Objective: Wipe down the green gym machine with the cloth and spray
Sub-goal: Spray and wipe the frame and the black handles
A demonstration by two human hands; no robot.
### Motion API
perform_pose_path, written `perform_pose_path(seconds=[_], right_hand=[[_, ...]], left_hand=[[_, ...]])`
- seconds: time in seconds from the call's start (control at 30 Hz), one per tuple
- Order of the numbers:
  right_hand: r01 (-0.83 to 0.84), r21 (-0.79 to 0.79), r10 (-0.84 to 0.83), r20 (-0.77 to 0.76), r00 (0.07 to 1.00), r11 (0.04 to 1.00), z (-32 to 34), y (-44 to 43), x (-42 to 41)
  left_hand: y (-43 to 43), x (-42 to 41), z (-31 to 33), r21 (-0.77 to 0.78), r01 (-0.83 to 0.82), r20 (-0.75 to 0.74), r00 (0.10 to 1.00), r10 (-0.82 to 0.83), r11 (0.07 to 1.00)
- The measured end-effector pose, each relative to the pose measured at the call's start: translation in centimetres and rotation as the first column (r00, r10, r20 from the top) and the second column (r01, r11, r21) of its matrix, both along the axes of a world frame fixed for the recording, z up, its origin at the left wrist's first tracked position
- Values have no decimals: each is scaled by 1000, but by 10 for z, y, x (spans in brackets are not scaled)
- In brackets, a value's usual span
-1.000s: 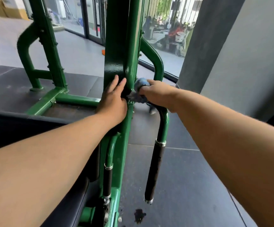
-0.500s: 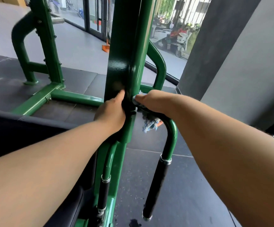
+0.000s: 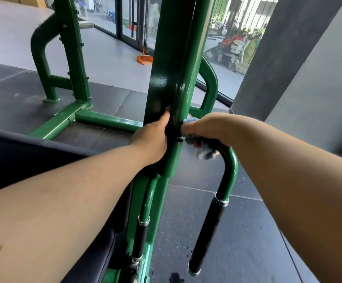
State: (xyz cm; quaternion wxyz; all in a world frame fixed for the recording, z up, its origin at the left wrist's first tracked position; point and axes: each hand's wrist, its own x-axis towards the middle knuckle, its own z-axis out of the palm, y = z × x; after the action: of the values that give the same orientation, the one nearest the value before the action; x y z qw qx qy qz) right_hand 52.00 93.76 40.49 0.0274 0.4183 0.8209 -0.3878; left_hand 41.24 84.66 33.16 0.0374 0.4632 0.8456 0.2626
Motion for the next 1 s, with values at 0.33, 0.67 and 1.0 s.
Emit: perform_pose_path(seconds=[0.33,0.67,1.0], right_hand=[[180,598,-123,-136,983,781,-25,-39,87],[-73,682,-152,264,953,728,5,-39,54],[-177,704,-39,279,959,687,-2,-30,-24]], left_hand=[[2,15,10,-46,-54,50,997,57,997],[0,3,21,141,4,324,945,-50,990],[4,-9,12,160,58,406,906,-119,985]])
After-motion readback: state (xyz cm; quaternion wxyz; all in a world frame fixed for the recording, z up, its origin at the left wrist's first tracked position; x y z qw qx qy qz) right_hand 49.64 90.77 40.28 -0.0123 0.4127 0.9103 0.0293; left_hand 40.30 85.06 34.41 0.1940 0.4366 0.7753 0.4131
